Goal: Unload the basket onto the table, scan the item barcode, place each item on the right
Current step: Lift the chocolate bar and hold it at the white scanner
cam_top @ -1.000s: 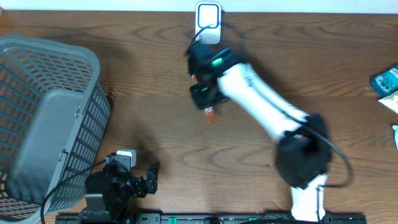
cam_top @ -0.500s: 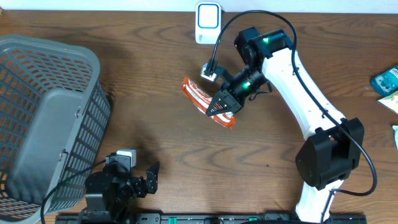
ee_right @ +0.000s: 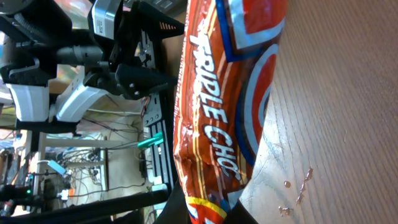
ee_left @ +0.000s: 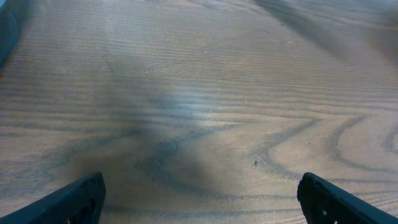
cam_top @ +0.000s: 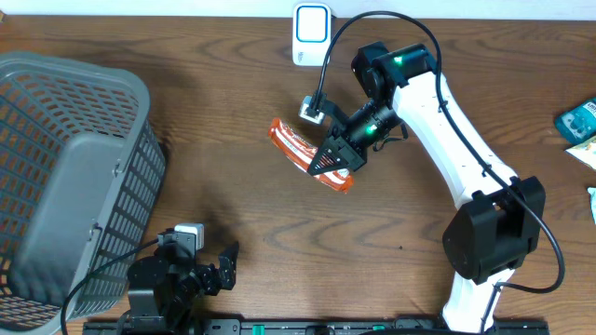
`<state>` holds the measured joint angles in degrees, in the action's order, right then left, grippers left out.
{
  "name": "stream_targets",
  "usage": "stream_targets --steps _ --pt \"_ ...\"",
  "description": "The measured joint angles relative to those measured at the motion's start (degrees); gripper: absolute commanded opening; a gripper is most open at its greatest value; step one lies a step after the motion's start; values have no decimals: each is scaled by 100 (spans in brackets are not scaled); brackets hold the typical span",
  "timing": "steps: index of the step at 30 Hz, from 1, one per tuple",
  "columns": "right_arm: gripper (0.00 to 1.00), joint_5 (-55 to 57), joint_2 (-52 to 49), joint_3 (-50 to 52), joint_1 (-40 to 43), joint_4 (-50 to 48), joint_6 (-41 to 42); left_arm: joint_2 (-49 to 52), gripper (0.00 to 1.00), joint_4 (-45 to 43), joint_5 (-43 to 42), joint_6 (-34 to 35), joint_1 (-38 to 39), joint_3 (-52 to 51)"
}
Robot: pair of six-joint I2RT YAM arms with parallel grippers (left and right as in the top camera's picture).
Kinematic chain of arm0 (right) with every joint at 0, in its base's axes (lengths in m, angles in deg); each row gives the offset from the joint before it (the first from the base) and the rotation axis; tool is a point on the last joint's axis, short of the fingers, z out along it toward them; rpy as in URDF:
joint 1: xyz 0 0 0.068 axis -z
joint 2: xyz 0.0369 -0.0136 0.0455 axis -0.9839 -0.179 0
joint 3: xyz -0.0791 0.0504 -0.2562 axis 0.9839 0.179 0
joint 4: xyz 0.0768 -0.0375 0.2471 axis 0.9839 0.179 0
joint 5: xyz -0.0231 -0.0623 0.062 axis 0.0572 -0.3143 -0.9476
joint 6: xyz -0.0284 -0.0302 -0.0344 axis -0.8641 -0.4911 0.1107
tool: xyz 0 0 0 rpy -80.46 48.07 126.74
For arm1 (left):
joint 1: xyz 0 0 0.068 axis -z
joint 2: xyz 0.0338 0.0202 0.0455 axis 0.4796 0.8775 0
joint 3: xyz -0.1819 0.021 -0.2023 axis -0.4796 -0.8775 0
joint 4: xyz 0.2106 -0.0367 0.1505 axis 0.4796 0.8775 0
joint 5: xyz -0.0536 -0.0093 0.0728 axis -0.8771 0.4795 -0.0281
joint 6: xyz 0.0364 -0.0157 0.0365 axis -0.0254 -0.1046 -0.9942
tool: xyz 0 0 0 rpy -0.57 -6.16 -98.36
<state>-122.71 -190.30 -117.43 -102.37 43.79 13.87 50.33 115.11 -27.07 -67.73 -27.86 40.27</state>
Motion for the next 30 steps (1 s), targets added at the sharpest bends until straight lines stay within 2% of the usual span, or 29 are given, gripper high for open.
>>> stream_targets --steps 3,6,9,15,18,21,27,28,30 --pt "1 42 0 0 0 105 -223 0 98 0 0 2 0 0" --pt "2 435 0 4 -4 -358 -431 0 98 0 0 0 0 0" --pt "2 1220 0 20 -11 -1427 -236 0 98 0 0 0 0 0" --pt "1 3523 -48 42 -111 -3773 1320 0 98 0 0 2 0 0" --pt "3 4459 -144 42 -153 -4697 1788 0 98 0 0 0 0 0" --pt "8 5176 -332 39 -166 -5475 2026 0 98 0 0 0 0 0" --pt "1 6317 -1010 37 -166 -7272 2048 0 98 0 0 2 0 0" --pt "4 6443 -1102 39 -166 -7438 2024 0 98 0 0 2 0 0" --pt "4 6706 -1318 42 -166 -7982 1928 0 98 0 0 0 0 0"
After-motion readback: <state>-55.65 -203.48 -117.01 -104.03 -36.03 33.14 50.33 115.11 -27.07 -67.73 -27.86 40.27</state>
